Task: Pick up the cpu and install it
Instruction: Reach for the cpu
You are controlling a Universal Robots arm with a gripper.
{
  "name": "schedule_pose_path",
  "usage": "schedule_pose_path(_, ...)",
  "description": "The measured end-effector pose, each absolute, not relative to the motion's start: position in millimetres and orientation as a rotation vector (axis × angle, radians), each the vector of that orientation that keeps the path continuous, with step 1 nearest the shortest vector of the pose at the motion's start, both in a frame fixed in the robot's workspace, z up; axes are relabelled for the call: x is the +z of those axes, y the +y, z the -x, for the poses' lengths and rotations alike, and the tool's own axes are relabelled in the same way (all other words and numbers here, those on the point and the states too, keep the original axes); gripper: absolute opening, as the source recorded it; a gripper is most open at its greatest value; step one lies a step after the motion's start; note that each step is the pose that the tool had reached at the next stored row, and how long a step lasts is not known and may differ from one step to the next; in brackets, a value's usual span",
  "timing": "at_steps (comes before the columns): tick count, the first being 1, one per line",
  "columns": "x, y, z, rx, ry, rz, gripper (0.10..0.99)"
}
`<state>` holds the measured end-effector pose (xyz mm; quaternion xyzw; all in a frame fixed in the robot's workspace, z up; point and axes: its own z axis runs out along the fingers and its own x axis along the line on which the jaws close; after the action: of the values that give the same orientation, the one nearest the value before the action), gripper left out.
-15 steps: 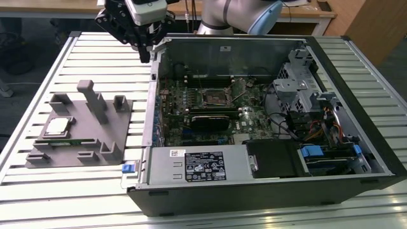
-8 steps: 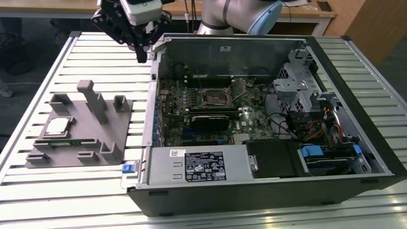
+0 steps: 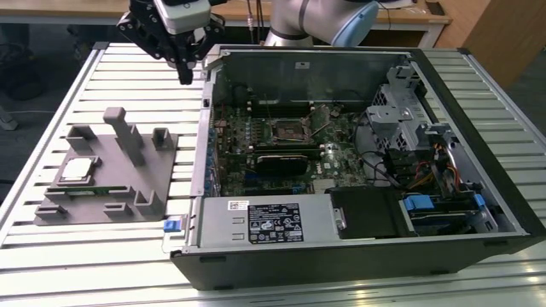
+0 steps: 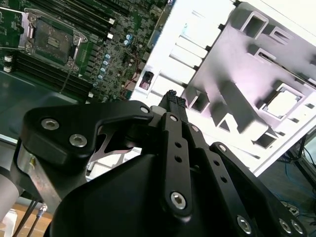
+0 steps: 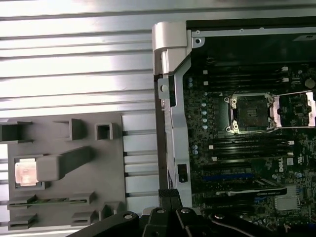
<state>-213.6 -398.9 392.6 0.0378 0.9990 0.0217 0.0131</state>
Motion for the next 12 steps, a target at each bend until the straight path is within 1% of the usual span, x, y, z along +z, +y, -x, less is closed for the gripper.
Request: schedule_pose_path(12, 392.2, -398.9, 226.3, 0.068, 3.112, -0.118, 0.106)
